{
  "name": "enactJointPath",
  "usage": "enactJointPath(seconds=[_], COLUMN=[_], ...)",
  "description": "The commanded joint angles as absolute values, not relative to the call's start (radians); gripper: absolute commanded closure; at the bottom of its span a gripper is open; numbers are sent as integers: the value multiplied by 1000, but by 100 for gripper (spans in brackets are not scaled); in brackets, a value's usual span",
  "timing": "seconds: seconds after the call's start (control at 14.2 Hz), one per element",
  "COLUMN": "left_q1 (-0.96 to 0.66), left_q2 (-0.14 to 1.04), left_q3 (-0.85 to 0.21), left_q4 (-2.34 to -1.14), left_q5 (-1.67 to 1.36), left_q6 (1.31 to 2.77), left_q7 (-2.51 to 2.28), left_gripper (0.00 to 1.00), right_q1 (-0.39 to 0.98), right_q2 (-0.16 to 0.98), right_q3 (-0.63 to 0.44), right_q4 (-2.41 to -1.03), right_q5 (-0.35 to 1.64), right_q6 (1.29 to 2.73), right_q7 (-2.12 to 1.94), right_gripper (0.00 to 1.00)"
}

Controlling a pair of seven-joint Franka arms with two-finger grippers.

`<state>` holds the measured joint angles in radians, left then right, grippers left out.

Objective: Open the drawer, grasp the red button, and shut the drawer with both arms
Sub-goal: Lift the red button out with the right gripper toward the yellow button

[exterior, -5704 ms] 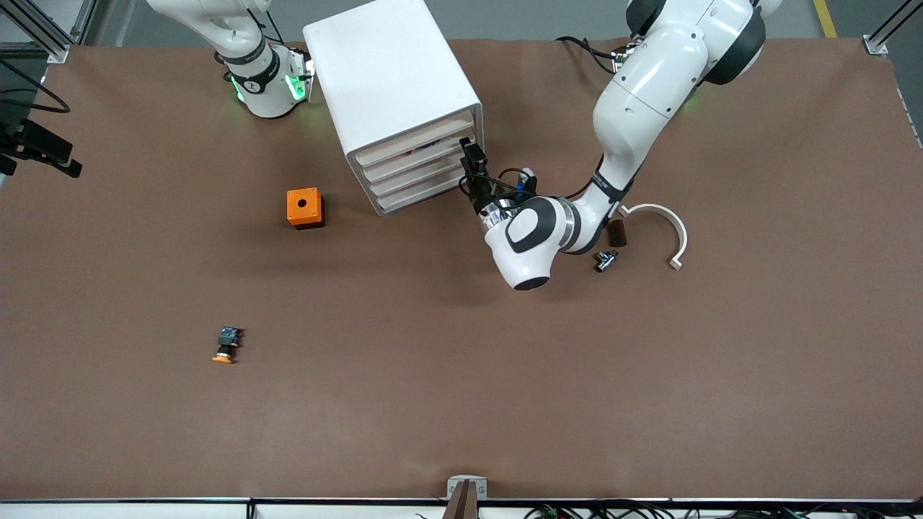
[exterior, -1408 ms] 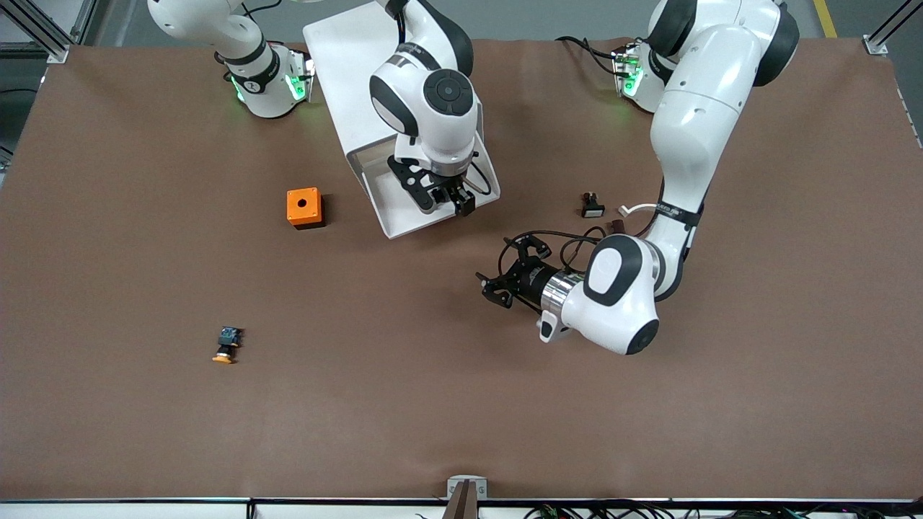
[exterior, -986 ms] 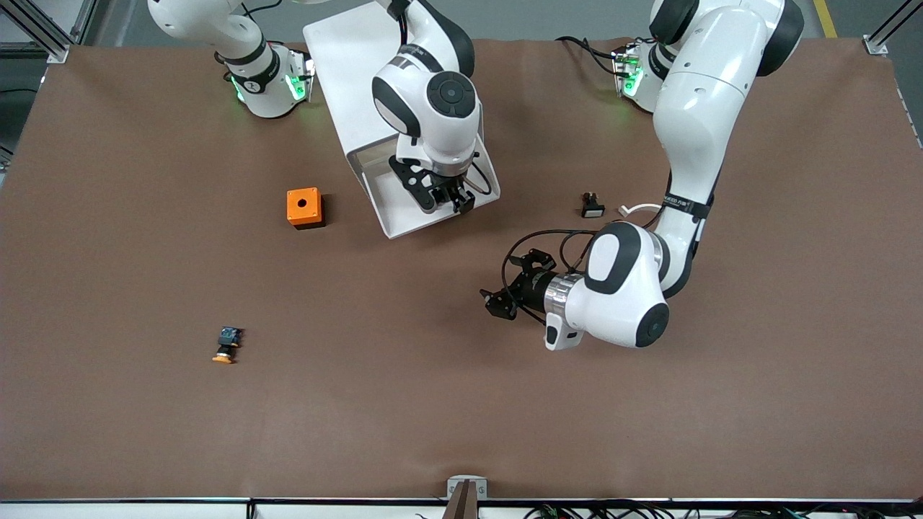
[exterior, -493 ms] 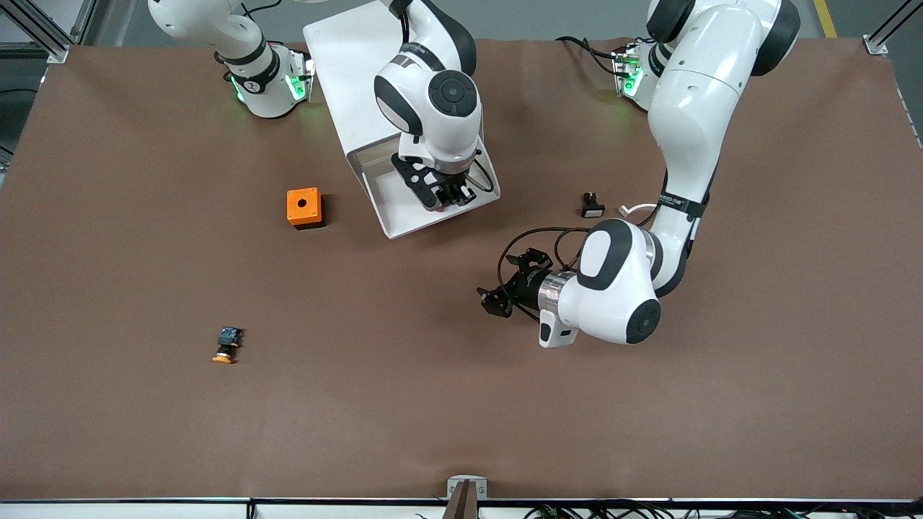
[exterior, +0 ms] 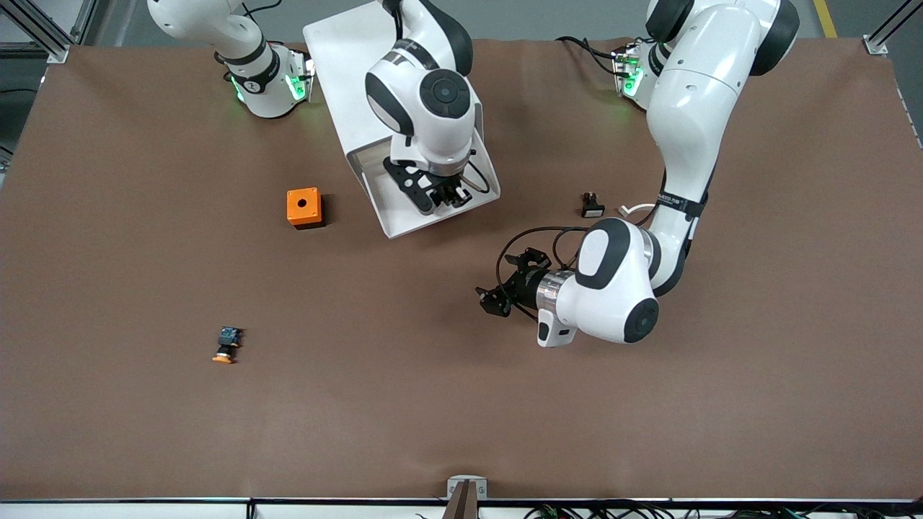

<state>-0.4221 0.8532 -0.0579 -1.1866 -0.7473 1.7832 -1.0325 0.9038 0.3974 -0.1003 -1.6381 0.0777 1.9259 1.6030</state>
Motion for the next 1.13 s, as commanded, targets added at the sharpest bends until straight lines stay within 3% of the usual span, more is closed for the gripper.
enactJointPath(seconds=[0.0, 0.49, 0.77, 1.06], left_q1=[-431, -448, -532, -598], left_q2=[828, 828, 782, 749], left_q3=[-48, -46, -44, -44], left_q4=[-1207, -1207, -1223, -1229], left_q5=[-726, -678, -478, -347], left_q6=[1793, 1796, 1942, 1960], left_q7=[-1022, -1020, -1040, -1123], left_gripper=[1, 1, 1, 1], right_q1=[800, 513, 376, 313], right_q2=[333, 308, 333, 397], right_q3=[-95, -98, -98, -98], right_q4=[-1634, -1635, -1641, -1660], right_q5=[98, 97, 95, 95], right_q6=[1878, 1859, 1925, 2034], right_q7=[1388, 815, 557, 424], right_gripper=[100, 100, 100, 100])
